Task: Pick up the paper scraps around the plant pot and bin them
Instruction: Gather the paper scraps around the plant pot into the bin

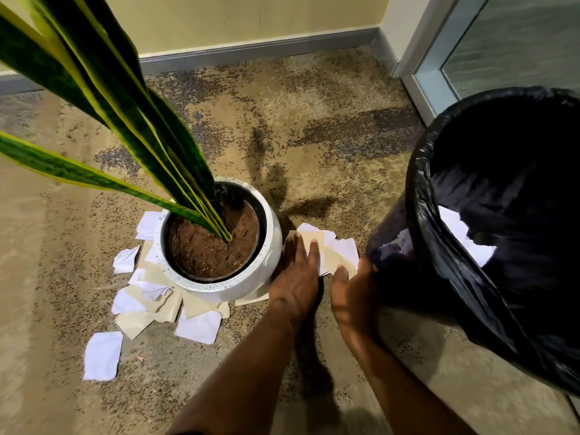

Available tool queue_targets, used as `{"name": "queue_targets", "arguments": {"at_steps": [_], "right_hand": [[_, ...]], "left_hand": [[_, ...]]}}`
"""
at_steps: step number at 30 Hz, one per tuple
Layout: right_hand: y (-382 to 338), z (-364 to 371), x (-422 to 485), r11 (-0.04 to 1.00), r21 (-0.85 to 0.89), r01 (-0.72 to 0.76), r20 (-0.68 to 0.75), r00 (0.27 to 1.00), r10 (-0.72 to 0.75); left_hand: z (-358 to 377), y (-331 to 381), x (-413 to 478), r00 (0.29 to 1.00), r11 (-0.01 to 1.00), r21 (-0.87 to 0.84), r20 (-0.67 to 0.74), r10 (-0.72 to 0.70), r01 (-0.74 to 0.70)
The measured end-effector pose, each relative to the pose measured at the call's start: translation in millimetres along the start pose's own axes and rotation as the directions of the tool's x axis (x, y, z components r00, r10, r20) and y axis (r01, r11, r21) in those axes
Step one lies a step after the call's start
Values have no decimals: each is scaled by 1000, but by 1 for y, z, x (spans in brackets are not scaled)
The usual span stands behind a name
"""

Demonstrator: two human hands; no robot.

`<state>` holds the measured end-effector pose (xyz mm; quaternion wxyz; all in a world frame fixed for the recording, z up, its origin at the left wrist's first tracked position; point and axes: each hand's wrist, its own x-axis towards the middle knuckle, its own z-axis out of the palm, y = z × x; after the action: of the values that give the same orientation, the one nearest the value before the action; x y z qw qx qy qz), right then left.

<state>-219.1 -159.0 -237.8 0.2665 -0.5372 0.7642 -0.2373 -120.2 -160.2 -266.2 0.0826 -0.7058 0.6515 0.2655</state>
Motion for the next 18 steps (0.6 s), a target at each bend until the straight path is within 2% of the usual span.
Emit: {"name": "queue_targets", "arguments": {"at_steps": [3, 7, 12, 18], "right_hand": [[2, -5, -2, 1000, -6, -7, -1, 1000, 7], [1, -16, -7, 997, -40, 65, -28, 997, -67], [-11, -33, -18, 989, -122, 88, -107, 989, -101], [-28, -52, -31, 983, -147, 108, -76, 990, -120]], "left_hand": [[-11, 6, -1, 1000, 996, 94, -30, -6, 9], [-20, 14, -8, 984, 988, 152, -166, 64, -38], [-37, 20, -30, 982, 1000, -11, -190, 15, -17], [-50, 27, -61, 979, 989, -142, -194, -59, 32]]}}
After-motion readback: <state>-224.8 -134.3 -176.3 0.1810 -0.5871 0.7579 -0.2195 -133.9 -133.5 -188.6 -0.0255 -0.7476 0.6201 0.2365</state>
